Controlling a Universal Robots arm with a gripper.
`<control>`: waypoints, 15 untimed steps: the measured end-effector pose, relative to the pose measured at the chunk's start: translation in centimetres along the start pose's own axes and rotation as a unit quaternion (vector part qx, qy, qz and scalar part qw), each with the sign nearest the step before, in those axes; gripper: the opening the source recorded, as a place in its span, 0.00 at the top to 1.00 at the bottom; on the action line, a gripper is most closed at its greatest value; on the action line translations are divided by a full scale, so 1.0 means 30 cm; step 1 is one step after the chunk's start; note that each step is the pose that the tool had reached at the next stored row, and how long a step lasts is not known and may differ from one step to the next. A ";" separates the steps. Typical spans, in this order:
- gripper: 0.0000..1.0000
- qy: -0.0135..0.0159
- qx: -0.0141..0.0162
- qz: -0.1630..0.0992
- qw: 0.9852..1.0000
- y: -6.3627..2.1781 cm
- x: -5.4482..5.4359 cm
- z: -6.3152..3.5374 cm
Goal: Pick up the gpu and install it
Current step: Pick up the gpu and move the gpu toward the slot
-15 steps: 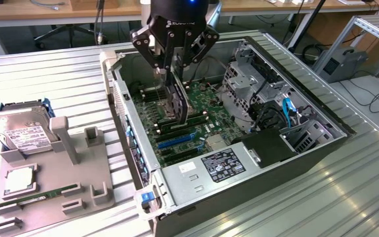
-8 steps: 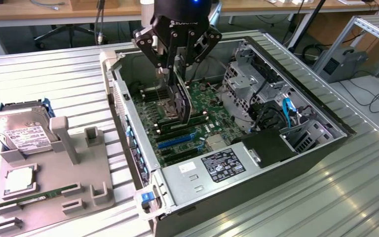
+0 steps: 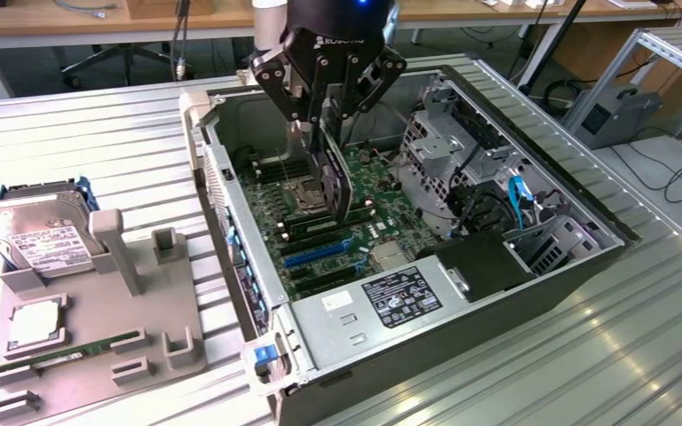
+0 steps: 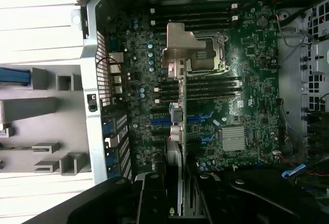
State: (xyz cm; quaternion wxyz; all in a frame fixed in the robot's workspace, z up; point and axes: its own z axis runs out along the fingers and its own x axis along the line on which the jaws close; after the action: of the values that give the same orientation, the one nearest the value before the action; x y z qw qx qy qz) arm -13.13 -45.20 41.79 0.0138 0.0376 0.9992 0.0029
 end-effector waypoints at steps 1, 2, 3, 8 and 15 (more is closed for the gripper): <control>0.74 0.000 0.000 0.000 1.000 0.000 -0.002 0.000; 0.74 0.000 0.000 0.000 1.000 0.000 -0.005 0.000; 0.74 0.000 0.000 0.000 1.000 0.001 -0.007 0.000; 0.74 0.000 0.001 0.000 1.000 0.002 -0.023 0.001; 0.74 0.000 0.002 0.000 1.000 0.003 -0.044 0.002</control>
State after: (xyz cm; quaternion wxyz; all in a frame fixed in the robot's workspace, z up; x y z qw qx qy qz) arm -11.80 -45.20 41.76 0.0139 0.0376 0.9992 0.0010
